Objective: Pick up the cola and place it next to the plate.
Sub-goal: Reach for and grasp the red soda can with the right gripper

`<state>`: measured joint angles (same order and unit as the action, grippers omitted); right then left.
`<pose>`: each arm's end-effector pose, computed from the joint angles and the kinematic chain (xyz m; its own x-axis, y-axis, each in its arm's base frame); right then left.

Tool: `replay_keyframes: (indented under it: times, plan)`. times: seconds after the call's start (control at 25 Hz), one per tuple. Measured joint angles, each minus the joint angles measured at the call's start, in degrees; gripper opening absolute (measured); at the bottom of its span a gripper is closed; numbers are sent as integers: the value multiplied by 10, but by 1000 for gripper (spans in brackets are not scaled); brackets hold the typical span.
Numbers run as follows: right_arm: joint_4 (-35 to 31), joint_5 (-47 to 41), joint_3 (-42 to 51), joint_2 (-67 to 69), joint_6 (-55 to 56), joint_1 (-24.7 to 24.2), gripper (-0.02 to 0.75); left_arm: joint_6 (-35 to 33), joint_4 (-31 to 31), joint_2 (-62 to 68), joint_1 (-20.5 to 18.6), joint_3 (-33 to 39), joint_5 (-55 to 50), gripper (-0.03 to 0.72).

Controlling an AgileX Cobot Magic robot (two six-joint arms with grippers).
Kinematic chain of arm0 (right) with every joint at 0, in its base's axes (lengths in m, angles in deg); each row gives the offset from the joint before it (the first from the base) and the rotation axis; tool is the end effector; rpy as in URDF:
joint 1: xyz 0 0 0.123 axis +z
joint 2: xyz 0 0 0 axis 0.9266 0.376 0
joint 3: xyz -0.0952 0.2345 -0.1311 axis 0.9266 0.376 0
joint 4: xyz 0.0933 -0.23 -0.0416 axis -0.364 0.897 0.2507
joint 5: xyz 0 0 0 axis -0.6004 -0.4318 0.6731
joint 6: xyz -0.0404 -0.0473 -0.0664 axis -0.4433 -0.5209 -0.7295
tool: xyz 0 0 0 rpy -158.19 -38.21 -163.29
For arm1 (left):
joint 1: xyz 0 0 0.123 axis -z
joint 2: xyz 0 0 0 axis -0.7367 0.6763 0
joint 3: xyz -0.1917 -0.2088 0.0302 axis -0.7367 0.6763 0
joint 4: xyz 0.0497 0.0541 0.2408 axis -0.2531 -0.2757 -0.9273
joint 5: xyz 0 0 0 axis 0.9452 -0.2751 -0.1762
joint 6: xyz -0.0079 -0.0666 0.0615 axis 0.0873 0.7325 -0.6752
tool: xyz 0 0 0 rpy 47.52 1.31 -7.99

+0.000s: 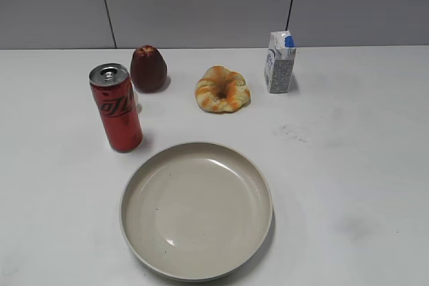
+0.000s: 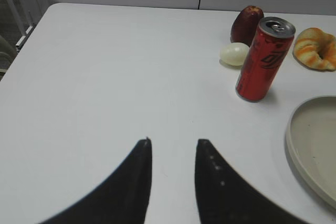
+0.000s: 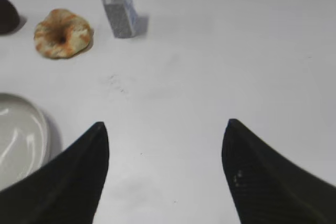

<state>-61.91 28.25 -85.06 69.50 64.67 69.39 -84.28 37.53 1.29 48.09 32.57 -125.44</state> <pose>0.1159 0.0180 0.2954 -0.5150 0.0712 -0.8542 -0.1240 0.9799 0.1565 -0.0058 -0.0128 0.2810 -0.4133 0.0297 -0.9101 0.1497 0.9881 -0.0357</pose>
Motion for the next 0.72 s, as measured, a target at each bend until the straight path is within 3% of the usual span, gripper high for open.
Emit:
replay_keyframes:
  times: [0.12,0.28,0.56,0.72]
  plan:
    - [-68,-1,-41,102,-63,13,510,0,0,0,0,0,0,228]
    - [-94,-31,-125,233,-81,59,510,0,0,0,0,0,0,228]
    - [-90,-73,-306,435,-75,206,510,0,0,0,0,0,0,228]
    - [-35,-81,-415,532,-35,292,510,0,0,0,0,0,0,228]
